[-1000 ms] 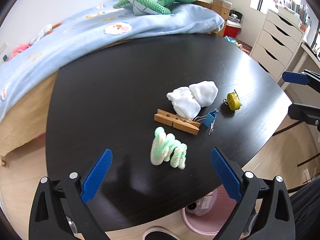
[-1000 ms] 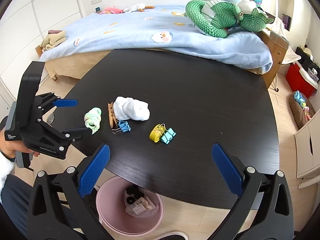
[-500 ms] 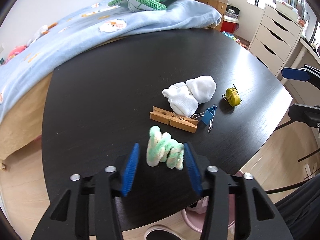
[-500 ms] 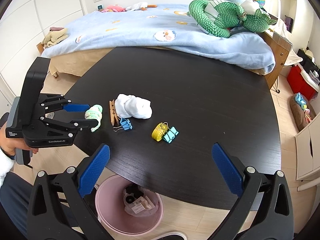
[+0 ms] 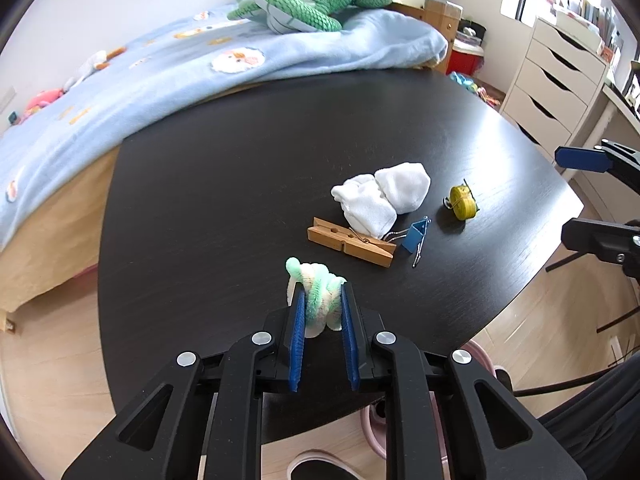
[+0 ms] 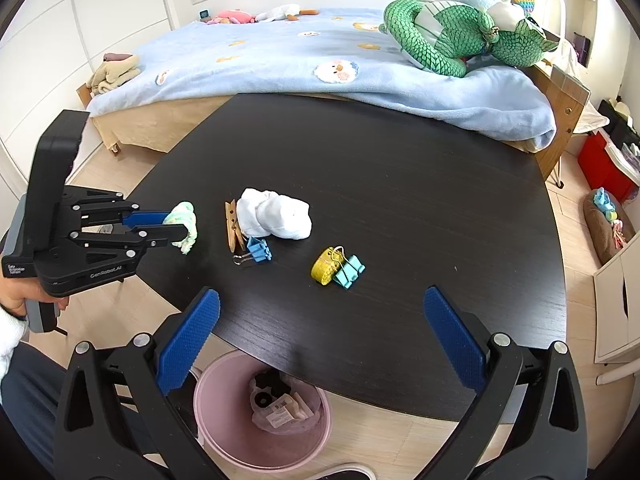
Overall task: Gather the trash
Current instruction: 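Grasp the green-and-white scrunchie with the left tool, then grasp the white socks with the right tool while the left tool holds the scrunchie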
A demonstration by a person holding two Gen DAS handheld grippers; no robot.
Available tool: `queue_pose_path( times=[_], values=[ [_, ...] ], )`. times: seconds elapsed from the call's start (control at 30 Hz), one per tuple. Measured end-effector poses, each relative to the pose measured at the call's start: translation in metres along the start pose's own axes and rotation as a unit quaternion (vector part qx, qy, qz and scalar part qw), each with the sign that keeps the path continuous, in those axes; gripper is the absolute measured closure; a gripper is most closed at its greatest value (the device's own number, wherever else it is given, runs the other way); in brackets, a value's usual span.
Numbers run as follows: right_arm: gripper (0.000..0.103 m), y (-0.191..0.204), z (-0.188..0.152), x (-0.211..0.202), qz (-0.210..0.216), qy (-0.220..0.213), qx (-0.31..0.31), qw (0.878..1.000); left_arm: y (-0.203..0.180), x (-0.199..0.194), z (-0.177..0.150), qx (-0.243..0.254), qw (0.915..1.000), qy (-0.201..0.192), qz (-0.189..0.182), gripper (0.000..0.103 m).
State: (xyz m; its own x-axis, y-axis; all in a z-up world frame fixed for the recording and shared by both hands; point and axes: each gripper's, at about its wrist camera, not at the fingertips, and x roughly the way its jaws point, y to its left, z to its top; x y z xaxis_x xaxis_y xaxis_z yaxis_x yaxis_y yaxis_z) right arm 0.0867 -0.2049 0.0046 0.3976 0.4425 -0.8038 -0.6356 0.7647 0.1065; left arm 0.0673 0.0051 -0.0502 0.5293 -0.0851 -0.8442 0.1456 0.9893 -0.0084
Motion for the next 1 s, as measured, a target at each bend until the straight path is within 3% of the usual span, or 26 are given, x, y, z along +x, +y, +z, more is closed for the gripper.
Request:
queue_pose_path(
  times=[0.37, 0.93, 1.0],
  values=[
    [0.003, 0.007, 0.033, 0.014, 0.018, 0.013, 0.016, 1.000, -0.007, -0.018, 0.000, -0.013, 0.9997, -0.022, -0.003, 0.086],
    [0.003, 0.015, 0.074, 0.080, 0.048, 0.084, 0.060, 0.994, -0.001, -0.027, 0.000, -0.027, 0.9989, -0.036, -0.013, 0.086],
    [0.009, 0.015, 0.073, 0.087, 0.048, 0.092, 0.064, 0.993, 0.000, -0.028, -0.001, -0.026, 0.9989, -0.036, -0.014, 0.086]
  ],
)
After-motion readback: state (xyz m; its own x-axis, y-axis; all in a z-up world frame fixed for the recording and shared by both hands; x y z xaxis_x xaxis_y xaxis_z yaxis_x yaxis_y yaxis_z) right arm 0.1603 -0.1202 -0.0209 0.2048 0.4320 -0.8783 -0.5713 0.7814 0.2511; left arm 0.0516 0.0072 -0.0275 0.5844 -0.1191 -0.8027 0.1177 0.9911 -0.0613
